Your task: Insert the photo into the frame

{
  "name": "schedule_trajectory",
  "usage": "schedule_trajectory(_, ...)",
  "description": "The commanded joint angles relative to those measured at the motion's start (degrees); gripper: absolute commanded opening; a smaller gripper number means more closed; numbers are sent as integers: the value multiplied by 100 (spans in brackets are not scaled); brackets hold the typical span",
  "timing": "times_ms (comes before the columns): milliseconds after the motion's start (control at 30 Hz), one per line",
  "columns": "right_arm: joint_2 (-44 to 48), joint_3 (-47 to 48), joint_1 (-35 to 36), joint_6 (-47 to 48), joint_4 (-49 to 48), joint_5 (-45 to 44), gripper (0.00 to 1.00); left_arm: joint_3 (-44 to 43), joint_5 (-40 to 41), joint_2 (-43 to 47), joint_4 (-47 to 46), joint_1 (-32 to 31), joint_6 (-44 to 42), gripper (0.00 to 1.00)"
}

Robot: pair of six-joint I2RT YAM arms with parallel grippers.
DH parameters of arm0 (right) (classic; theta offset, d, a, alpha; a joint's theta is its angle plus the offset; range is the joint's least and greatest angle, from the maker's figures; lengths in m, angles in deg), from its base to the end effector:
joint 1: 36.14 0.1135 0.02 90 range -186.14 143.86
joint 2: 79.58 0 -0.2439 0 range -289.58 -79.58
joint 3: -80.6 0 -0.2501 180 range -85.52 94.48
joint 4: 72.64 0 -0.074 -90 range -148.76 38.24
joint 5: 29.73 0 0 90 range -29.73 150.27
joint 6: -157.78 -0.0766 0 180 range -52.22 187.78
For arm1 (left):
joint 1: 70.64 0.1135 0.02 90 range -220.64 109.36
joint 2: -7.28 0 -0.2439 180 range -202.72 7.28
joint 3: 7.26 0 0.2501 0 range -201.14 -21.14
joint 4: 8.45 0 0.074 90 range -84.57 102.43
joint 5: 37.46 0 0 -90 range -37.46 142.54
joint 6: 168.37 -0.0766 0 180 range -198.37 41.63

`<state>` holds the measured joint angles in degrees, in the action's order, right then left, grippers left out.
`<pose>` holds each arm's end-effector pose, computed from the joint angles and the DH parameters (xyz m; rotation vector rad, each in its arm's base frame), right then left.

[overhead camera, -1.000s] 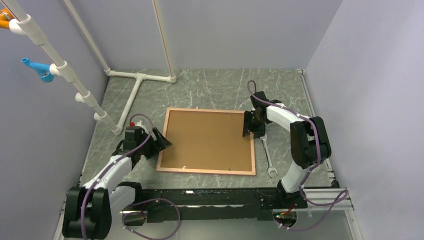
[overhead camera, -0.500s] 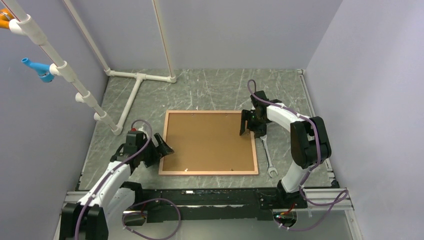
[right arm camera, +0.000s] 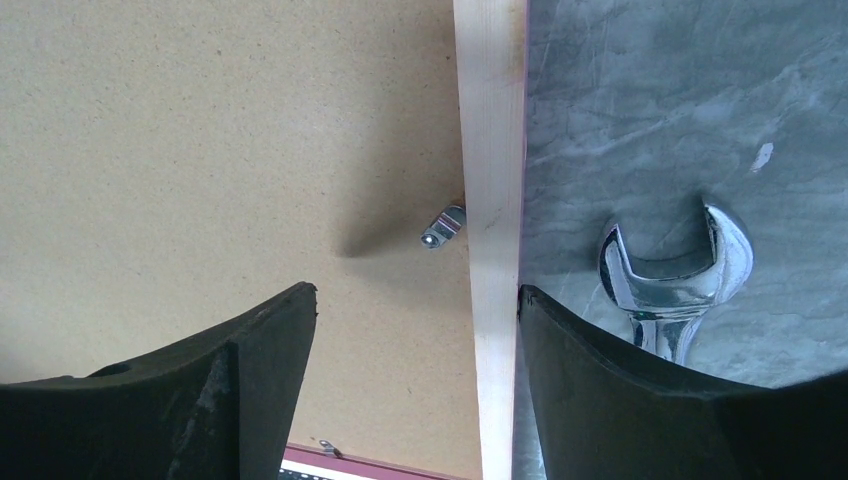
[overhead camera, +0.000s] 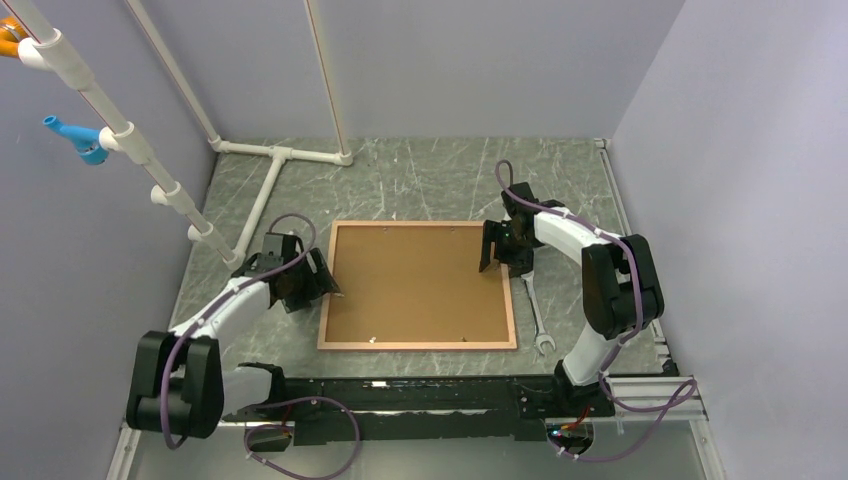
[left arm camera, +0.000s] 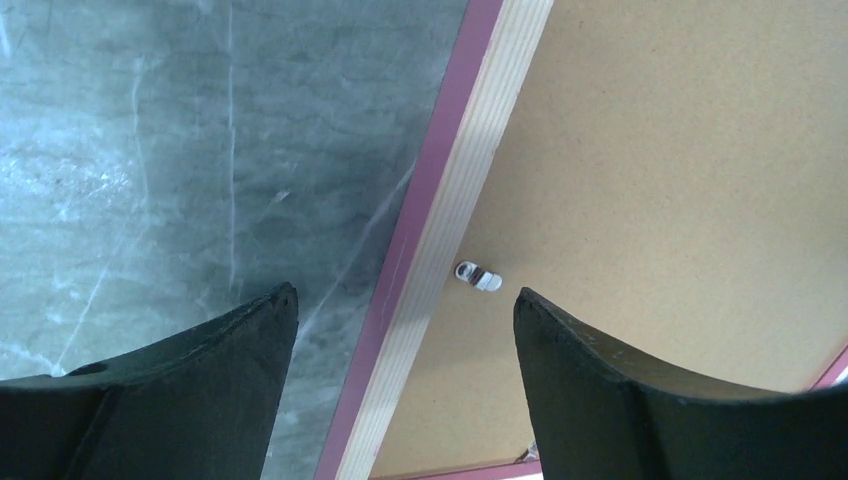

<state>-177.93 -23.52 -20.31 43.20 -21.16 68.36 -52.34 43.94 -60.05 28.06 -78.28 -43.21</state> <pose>0.3126 0.0998 0.1152 0.1930 2.9025 0.3347 0.2315 -0.0426 0.1158 -0.5764 2.5882 -0.4560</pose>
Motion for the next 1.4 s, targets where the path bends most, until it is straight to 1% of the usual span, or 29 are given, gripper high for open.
schedule_trajectory(0, 220, -60, 6, -56, -91, 128, 76, -327, 162, -377, -226, -175, -119, 81)
schedule_trajectory(233, 193, -115, -4, -32, -122, 157, 76, -676, 624, -980, -166, -643, -103, 79)
schedule_trajectory(300, 184, -118, -1, -30, -118, 142, 76, -711, 748, -1078, -105, -707, -149, 77)
schedule_trajectory(367, 169, -124, -1, -21, -120, 131, 76, -680, 829, -1106, -71, -733, -184, 73)
schedule_trajectory(567, 132, -177, -11, -47, -195, 204, 76, -587, 842, -1158, 24, -828, -285, 58)
schedule_trajectory(600, 117, -171, -13, -47, -206, 216, 76, -589, 926, -1188, 44, -854, -308, 55)
schedule_trajectory(667, 107, -174, -12, -47, -205, 227, 76, -589, 1031, -1223, 67, -889, -347, 51)
schedule_trajectory(833, 115, -144, -21, -38, -205, 235, 76, -642, 1151, -1353, 172, -985, -422, 52)
schedule_trajectory(1100, 114, -175, -40, -21, -209, 254, 76, -984, 1341, -1687, 590, -1263, -675, 49)
schedule_trajectory(1300, 131, -182, -64, -20, -235, 291, 75, -1003, 1335, -1563, 909, -1345, -688, 40)
schedule_trajectory(1367, 137, -186, -64, -21, -249, 305, 75, -993, 1320, -1480, 989, -1361, -686, 33)
